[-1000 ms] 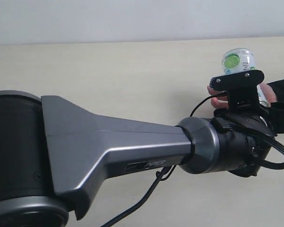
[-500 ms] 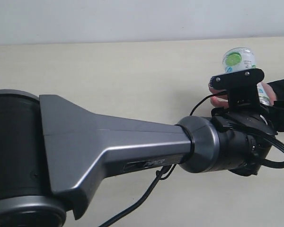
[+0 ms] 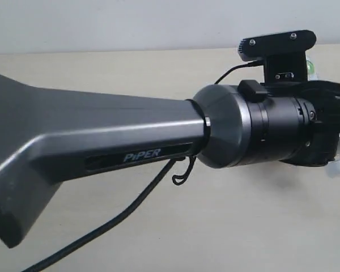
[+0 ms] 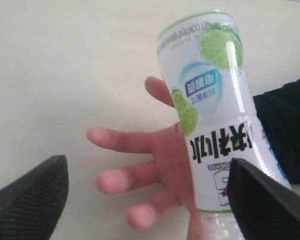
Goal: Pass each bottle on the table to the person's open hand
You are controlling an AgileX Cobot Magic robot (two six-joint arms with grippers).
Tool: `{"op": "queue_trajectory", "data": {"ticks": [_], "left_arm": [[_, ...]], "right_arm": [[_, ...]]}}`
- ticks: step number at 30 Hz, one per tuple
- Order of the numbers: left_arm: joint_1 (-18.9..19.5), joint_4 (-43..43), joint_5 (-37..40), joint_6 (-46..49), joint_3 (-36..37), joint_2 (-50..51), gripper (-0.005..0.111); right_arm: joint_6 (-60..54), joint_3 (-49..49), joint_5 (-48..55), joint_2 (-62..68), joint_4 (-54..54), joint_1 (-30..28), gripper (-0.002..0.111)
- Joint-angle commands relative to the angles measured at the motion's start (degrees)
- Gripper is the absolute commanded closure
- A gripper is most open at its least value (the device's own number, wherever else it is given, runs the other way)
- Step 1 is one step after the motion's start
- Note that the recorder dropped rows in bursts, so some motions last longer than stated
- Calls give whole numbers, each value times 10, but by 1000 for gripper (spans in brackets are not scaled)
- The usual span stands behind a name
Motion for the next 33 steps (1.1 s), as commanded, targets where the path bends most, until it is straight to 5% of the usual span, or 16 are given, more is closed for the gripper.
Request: {"op": "queue_trajectory", "data": {"ticks": [1, 4, 7, 8, 12, 18, 27, 33], "left_arm": [[7, -7, 57, 53, -2, -38, 32], [17, -8, 109, 64, -2, -65, 50], [38, 2, 229, 71, -2, -105, 101], [47, 19, 251, 92, -2, -120, 106], [60, 50, 251, 190, 6, -163, 107], [55, 115, 251, 169, 101, -275, 107], [55, 149, 248, 185, 378, -521, 107], [55, 89, 98, 261, 530, -690, 107]], "right_arm": [[0, 1, -6, -2, 0, 0, 108], [0, 1, -6, -2, 0, 0, 108], [0, 1, -6, -2, 0, 0, 108], [0, 1, -6, -2, 0, 0, 108], [0, 1, -18, -2, 0, 0, 108], [0, 1, -18, -2, 0, 0, 108], [0, 1, -18, -2, 0, 0, 108], [0, 1, -18, -2, 0, 0, 108]]}}
